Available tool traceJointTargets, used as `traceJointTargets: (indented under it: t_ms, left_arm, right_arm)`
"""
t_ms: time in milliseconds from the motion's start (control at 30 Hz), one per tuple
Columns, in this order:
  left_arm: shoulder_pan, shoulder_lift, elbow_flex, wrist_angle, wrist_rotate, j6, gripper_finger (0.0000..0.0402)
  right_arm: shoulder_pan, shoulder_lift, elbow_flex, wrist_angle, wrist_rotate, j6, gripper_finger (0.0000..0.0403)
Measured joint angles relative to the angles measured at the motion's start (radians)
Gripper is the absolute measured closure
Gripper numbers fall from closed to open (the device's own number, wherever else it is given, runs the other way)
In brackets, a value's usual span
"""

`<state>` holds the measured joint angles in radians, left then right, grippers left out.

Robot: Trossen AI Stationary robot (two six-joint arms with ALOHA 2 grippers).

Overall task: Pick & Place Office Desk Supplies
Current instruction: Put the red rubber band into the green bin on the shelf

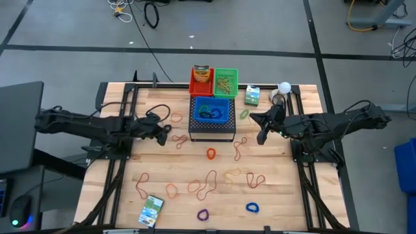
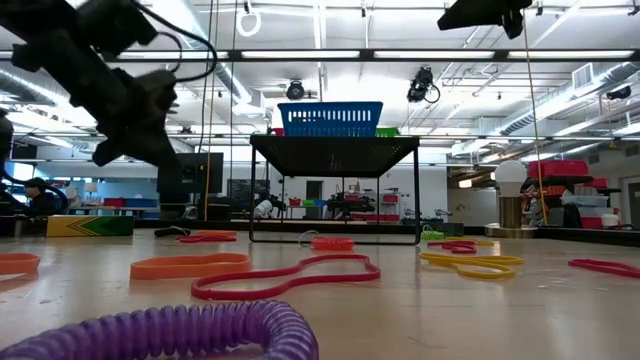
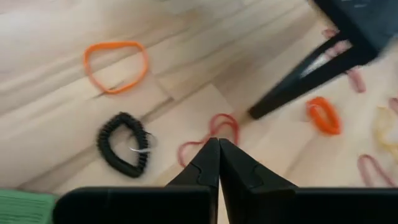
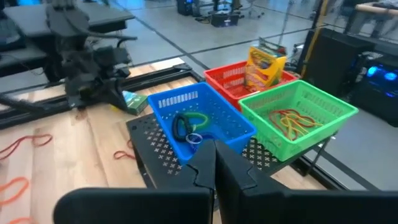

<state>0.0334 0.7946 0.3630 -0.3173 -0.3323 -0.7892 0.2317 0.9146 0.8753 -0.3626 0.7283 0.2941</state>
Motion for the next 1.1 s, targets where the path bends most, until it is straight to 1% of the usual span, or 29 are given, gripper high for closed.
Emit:
traceJointTargets:
  t_ms: [67,133,200,267,367,500,633,733,833,900,967,1033,1100]
  left_arm:
    - [0.027,0.026,0.0,0.001,0.022,0.057,0.0386]
    - [0.041,0.064,0.0,0.003,0.022,0.107,0.0381]
    - [0.04,0.105,-0.002,0.006,0.019,0.133,0.0375]
    - [0.031,0.148,-0.006,0.057,0.024,0.155,0.0369]
    - [-0.003,0.205,-0.006,0.135,0.03,0.18,0.0358]
    - [-0.061,0.283,-0.006,0.208,0.025,0.183,0.0343]
    - [-0.145,0.363,-0.008,0.295,0.046,0.207,0.0338]
    - [-0.215,0.421,-0.008,0.342,0.038,0.211,0.0344]
    - [-0.275,0.473,-0.008,0.383,0.009,0.195,0.0356]
    - [-0.304,0.505,-0.008,0.417,0.006,0.164,0.037]
    - [-0.333,0.533,-0.008,0.494,0.008,0.145,0.0389]
    - [-0.36,0.554,-0.007,0.565,-0.001,0.132,0.0395]
    - [-0.383,0.573,-0.007,0.6,-0.006,0.117,0.0396]
  right_arm:
    - [0.0,0.002,0.0,0.0,0.031,0.015,0.0398]
    - [0.0,0.002,0.0,0.001,0.043,0.016,0.0398]
    - [0.0,0.002,0.0,0.0,0.056,0.015,0.0398]
    - [0.0,0.002,0.0,0.001,0.062,0.016,0.0398]
    - [0.0,0.002,0.0,-0.001,0.055,0.031,0.0398]
    - [0.0,0.002,0.0,-0.015,-0.005,0.048,0.0398]
    - [0.001,0.002,0.0,-0.033,-0.015,0.083,0.0398]
    - [0.001,0.01,0.0,-0.032,-0.076,0.084,0.0398]
    - [0.001,0.053,0.001,-0.038,-0.161,0.088,0.0398]
    - [0.001,0.097,0.001,-0.036,-0.231,0.091,0.0398]
    - [0.001,0.15,0.001,-0.034,-0.304,0.109,0.0398]
    - [0.001,0.21,0.001,-0.01,-0.388,0.136,0.0398]
    - [0.012,0.274,0.001,0.02,-0.459,0.146,0.0398]
